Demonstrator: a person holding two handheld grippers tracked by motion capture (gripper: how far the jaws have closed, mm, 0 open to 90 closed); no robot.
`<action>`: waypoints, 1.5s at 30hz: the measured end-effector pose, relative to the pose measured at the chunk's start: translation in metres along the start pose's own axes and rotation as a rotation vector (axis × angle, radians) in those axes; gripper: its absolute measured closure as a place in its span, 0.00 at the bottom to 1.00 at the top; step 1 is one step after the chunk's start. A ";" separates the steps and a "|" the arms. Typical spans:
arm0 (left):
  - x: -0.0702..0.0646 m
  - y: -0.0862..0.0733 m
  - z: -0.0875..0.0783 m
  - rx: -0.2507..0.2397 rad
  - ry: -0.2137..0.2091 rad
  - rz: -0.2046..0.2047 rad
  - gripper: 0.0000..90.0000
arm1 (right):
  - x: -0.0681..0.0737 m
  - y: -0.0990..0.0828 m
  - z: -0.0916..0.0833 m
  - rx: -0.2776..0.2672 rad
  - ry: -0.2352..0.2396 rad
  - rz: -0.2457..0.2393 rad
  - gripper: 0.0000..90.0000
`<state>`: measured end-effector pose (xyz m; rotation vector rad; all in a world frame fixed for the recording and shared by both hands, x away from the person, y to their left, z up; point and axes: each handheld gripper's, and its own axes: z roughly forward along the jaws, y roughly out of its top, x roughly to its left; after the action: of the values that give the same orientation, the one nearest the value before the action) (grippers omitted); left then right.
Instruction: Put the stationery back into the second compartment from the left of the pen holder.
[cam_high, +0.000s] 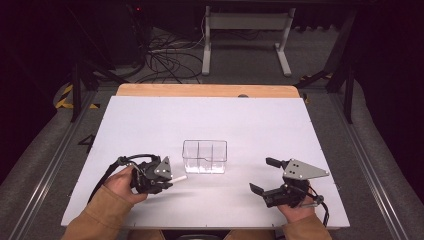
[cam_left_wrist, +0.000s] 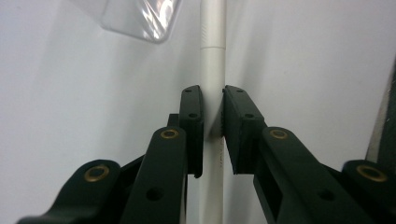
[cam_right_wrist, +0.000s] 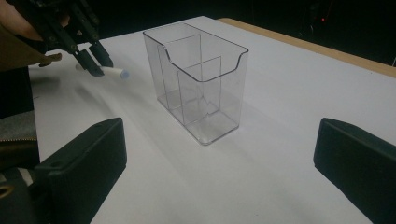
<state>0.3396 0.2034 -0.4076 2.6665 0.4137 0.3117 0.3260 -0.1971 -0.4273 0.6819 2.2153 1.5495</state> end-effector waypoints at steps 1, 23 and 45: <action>0.000 0.000 -0.003 -0.021 0.000 0.005 0.88 | 0.000 0.000 0.000 0.001 0.000 0.000 0.03; 0.016 -0.009 -0.038 -0.435 -0.038 -0.114 0.87 | 0.001 -0.002 0.004 0.008 0.006 0.001 0.03; 0.025 -0.007 -0.048 -0.733 0.007 -0.236 0.87 | 0.002 -0.003 0.004 0.014 0.008 -0.001 0.03</action>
<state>0.3481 0.2360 -0.3647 1.8840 0.4949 0.3224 0.3262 -0.1932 -0.4312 0.6798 2.2342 1.5406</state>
